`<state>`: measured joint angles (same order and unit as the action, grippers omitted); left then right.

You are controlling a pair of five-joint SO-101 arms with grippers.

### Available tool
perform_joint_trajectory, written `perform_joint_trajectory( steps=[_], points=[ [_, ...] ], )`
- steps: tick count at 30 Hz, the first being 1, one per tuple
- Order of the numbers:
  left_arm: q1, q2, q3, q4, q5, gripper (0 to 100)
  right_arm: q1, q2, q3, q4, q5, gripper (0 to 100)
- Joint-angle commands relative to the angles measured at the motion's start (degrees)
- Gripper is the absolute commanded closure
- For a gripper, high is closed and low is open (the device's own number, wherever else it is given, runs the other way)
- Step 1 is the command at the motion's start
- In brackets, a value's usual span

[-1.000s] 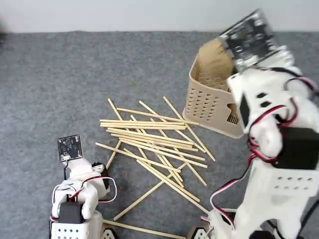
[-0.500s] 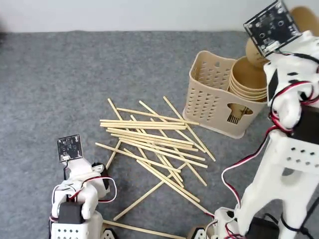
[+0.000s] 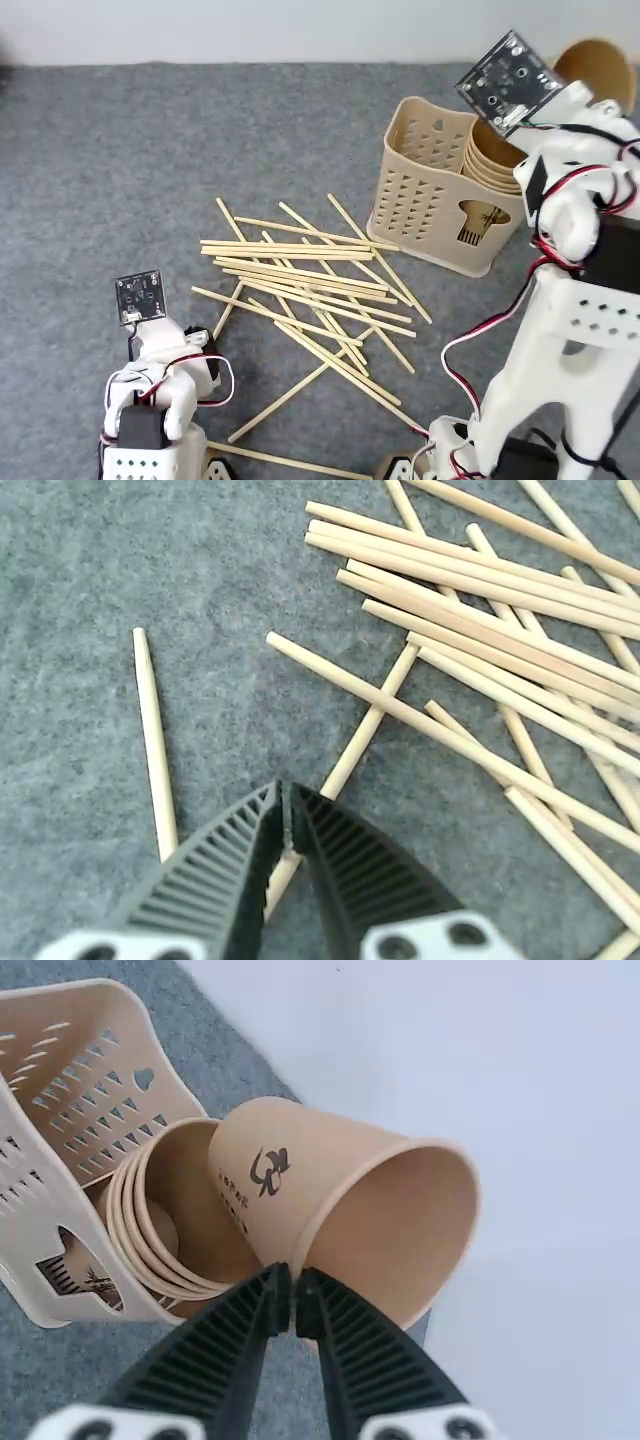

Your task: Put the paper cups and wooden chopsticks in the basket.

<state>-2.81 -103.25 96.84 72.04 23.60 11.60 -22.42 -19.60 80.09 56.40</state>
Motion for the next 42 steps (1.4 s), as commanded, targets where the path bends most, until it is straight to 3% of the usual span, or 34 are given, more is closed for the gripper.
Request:
perform_joint_trajectory(
  steps=[1, 13, 24, 28, 34, 38, 42],
  points=[
    [0.18, -0.70, -0.48, 0.18, -0.26, 99, -0.13, -3.56, -3.52, 0.40, 0.88, 99.1],
    [0.18, -0.70, -0.48, 0.18, -0.26, 99, -0.48, -8.75, -3.60, 5.41, 0.97, 99.1],
    [0.18, -0.70, -0.48, 0.18, -0.26, 99, -0.57, -2.59, -2.29, 5.49, 3.34, 98.5],
    [0.18, -0.70, -0.48, 0.18, -0.26, 99, -1.89, -0.22, -2.29, 5.67, 2.02, 90.2],
    [0.18, -0.70, -0.48, 0.18, -0.26, 99, -4.70, -0.22, -2.64, 5.58, -8.97, 74.4],
    [0.18, -0.70, -0.48, 0.18, -0.26, 99, -7.43, 0.40, -2.64, 5.49, -15.03, 79.4],
    [0.18, -0.70, -0.48, 0.18, -0.26, 99, -9.36, 0.48, -1.14, 1.98, -19.25, 95.2]
  ],
)
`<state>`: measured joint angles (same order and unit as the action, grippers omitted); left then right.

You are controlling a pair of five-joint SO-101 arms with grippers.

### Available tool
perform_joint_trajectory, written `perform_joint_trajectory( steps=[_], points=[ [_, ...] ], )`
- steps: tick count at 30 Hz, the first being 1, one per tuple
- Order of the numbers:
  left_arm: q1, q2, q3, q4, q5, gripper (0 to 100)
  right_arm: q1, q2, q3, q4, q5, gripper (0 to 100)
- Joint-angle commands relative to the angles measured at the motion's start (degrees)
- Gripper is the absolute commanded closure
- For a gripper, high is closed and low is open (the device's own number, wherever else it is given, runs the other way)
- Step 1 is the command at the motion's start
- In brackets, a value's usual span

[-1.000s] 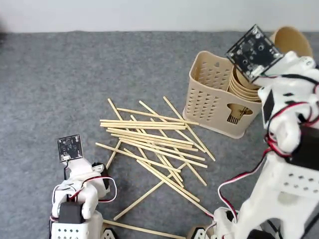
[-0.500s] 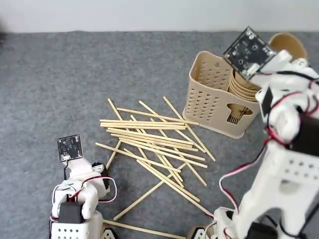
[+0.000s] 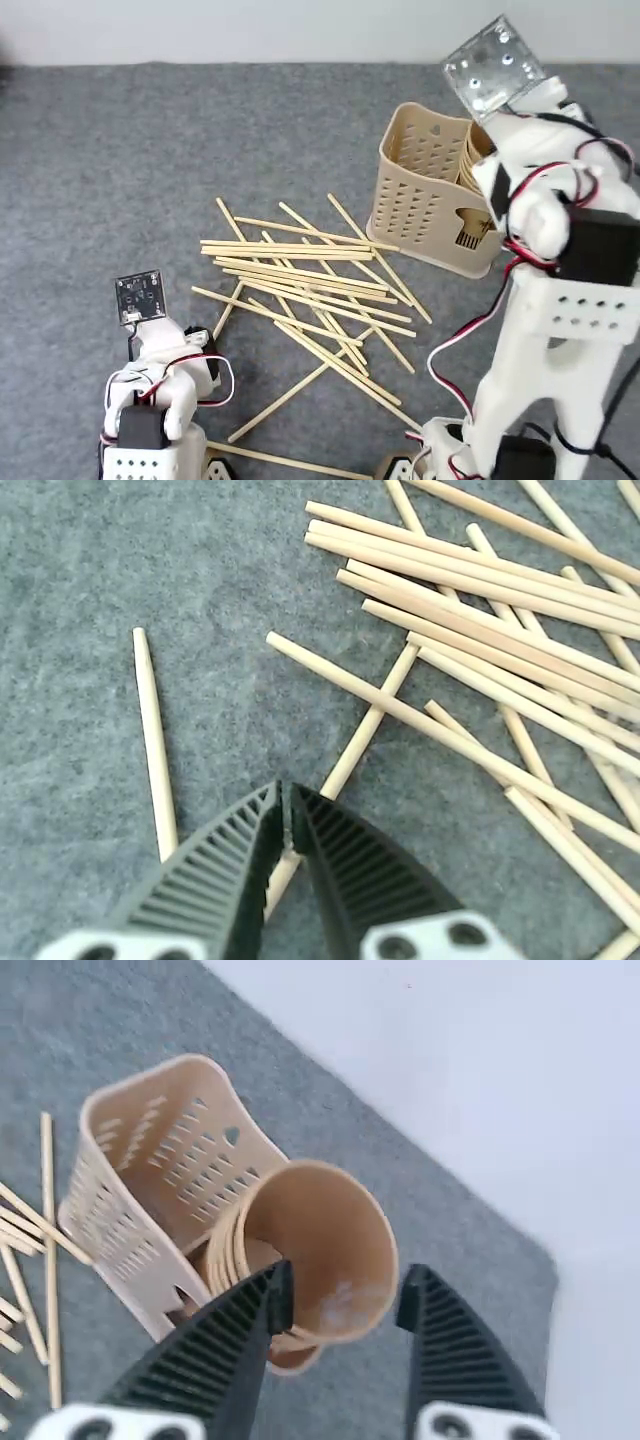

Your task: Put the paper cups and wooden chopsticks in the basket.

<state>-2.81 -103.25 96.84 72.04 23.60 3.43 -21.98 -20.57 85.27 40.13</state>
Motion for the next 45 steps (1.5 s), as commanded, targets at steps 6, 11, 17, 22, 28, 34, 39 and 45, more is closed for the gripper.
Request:
perform_joint_trajectory(
  steps=[6, 11, 17, 22, 28, 34, 39, 45],
  points=[
    [0.18, -0.70, -0.48, 0.18, -0.26, 99, -0.04, -0.57, 7.65, -10.07, -7.82, 98.8],
    [0.18, -0.70, -0.48, 0.18, -0.26, 99, 3.30, -0.66, 12.31, -13.49, -16.97, 99.0],
    [0.18, -0.70, -0.48, 0.18, -0.26, 99, 5.05, -7.87, 19.43, -14.64, -20.40, 99.0],
    [0.18, -0.70, -0.48, 0.18, -0.26, 99, 4.70, -22.29, 34.99, -25.89, -20.22, 99.0],
    [0.18, -0.70, -0.48, 0.18, -0.26, 99, 5.14, -29.14, 52.22, -41.36, -20.31, 99.1],
    [0.18, -0.70, -0.48, 0.18, -0.26, 99, 5.23, -26.24, 58.90, -49.80, -20.31, 99.1],
    [0.18, -0.70, -0.48, 0.18, -0.26, 99, 6.02, -23.69, 66.29, -51.82, -20.31, 99.1],
    [0.18, -0.70, -0.48, 0.18, -0.26, 99, 6.55, -23.69, 69.27, -51.12, -20.22, 99.1]
  ],
)
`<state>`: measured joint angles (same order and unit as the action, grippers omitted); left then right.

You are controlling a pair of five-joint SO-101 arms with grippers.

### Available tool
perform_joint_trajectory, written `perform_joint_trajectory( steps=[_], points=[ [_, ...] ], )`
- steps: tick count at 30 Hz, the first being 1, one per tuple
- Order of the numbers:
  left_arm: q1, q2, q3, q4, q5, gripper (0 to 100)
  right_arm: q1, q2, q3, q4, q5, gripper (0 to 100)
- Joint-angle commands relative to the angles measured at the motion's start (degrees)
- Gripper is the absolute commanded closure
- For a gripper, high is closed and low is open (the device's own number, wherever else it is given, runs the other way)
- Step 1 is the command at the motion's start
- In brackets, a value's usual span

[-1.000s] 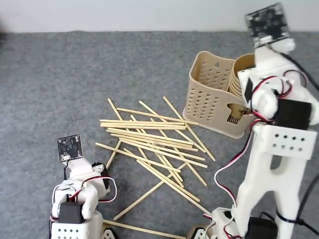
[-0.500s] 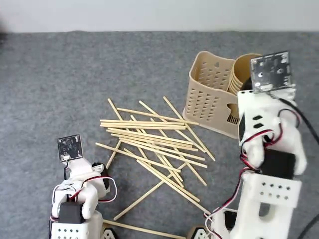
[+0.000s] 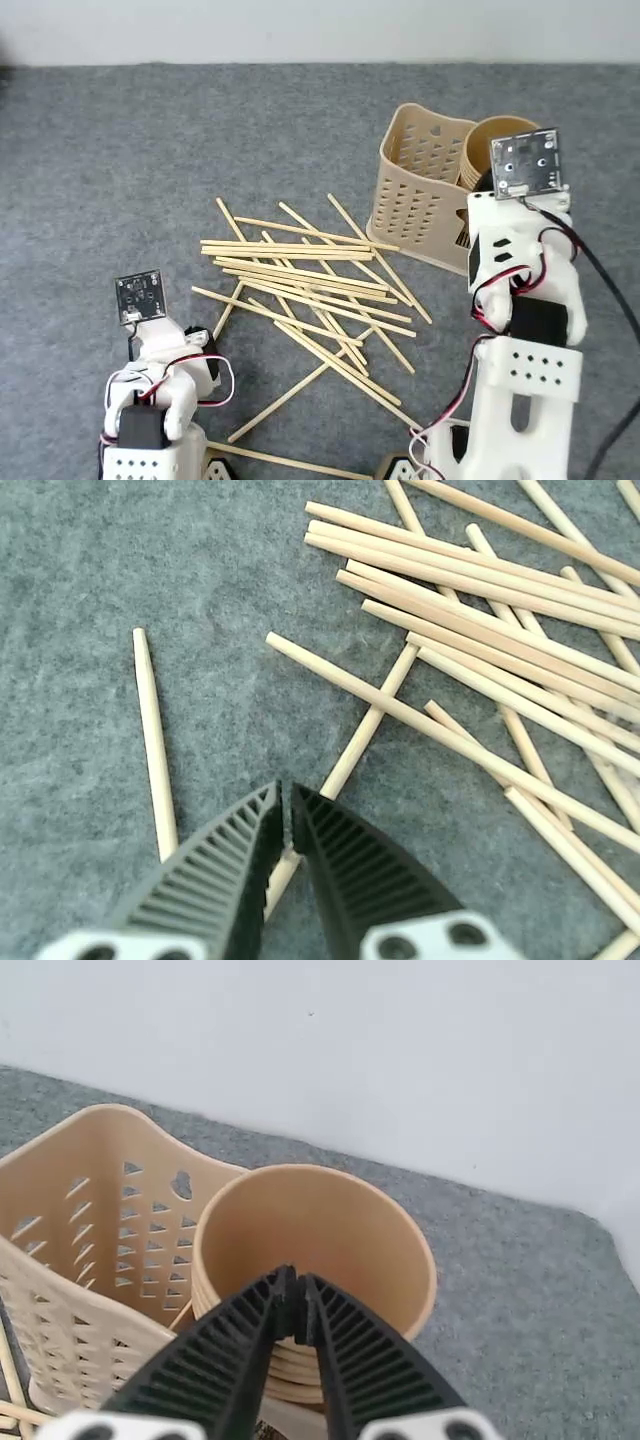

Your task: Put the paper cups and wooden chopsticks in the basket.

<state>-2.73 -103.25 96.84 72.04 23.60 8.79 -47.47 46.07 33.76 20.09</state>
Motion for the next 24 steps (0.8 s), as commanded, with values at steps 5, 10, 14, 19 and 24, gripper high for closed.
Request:
perform_joint_trajectory(
  steps=[5, 10, 14, 19, 24],
  points=[
    [0.09, -0.70, -0.48, 0.18, -0.26, 99, -0.31, -3.47, 1.41, 0.40, -1.05, 99.1],
    [0.09, -0.70, -0.48, 0.18, -0.26, 99, -6.02, -13.41, -2.46, 8.57, -4.13, 99.1],
    [0.09, -0.70, -0.48, 0.18, -0.26, 99, -13.76, -16.66, -9.23, 22.29, -4.22, 99.1],
    [0.09, -0.70, -0.48, 0.18, -0.26, 99, -21.49, -14.37, -17.32, 33.98, -4.31, 99.1],
    [0.09, -0.70, -0.48, 0.18, -0.26, 99, -27.74, -7.87, -21.98, 40.84, -4.31, 99.0]
  ],
)
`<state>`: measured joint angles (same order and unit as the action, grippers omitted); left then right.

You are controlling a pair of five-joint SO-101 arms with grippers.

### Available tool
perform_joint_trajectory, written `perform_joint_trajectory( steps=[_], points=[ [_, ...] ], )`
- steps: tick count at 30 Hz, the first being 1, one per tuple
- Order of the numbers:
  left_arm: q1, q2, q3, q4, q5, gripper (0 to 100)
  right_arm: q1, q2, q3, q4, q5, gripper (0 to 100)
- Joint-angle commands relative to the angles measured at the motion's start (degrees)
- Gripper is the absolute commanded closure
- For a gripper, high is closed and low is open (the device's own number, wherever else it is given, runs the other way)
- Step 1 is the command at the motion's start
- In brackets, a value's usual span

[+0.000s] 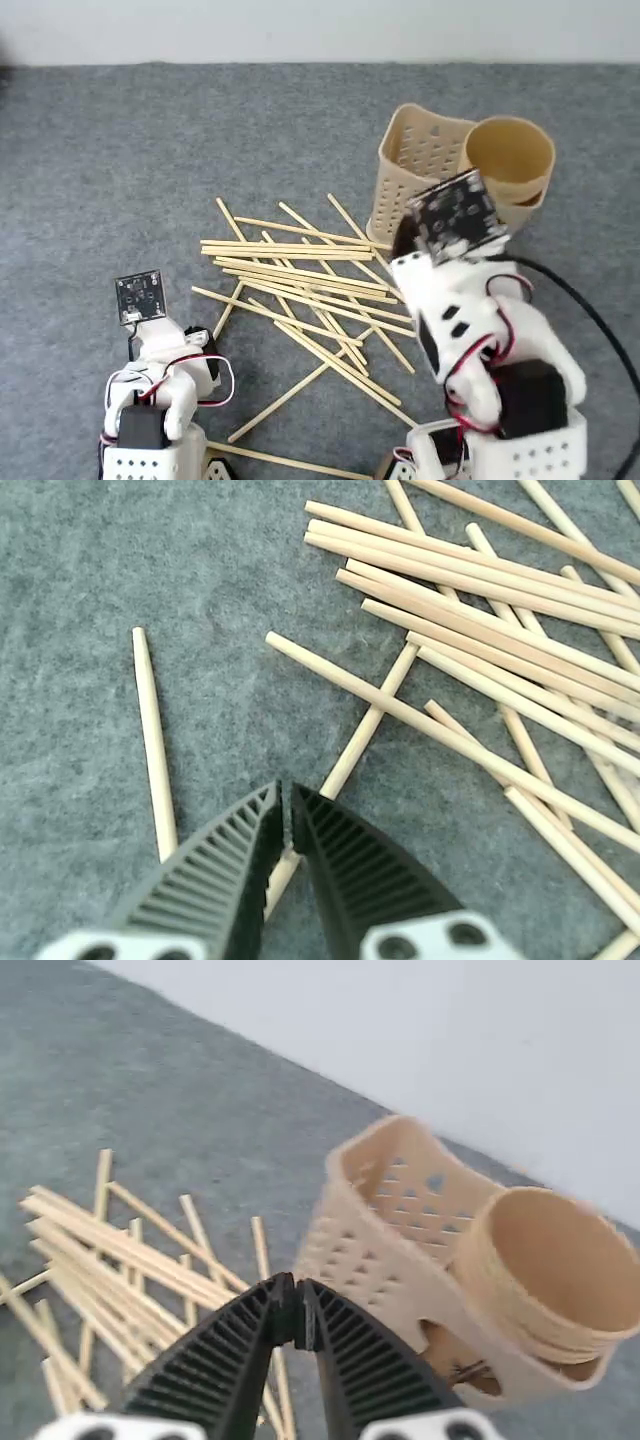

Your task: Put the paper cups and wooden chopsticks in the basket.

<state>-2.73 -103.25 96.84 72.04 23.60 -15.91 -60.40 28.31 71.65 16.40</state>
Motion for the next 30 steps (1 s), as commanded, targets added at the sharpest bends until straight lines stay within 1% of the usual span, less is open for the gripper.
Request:
perform_joint_trajectory(
  steps=[1, 8, 12, 14, 18, 21, 25, 30],
  points=[
    [0.09, -0.70, -0.48, 0.18, -0.26, 99, -3.91, 6.81, -4.66, 3.65, -0.62, 99.0],
    [0.09, -0.70, -0.48, 0.18, -0.26, 99, -5.49, 17.10, -8.79, 4.26, -0.53, 98.9],
    [0.09, -0.70, -0.48, 0.18, -0.26, 99, -11.12, 22.81, -9.14, 5.23, -0.62, 98.7],
    [0.09, -0.70, -0.48, 0.18, -0.26, 99, -13.49, 26.33, -9.49, 5.93, -0.70, 95.1],
    [0.09, -0.70, -0.48, 0.18, -0.26, 99, -15.96, 32.84, -9.49, 5.41, -4.13, 82.2],
    [0.09, -0.70, -0.48, 0.18, -0.26, 99, -17.45, 37.58, -9.49, 4.18, -4.40, 75.1],
    [0.09, -0.70, -0.48, 0.18, -0.26, 99, -20.53, 43.38, -9.49, 4.09, -4.57, 73.8],
    [0.09, -0.70, -0.48, 0.18, -0.26, 99, -22.73, 49.45, -9.49, -0.57, -4.66, 73.7]
  ],
)
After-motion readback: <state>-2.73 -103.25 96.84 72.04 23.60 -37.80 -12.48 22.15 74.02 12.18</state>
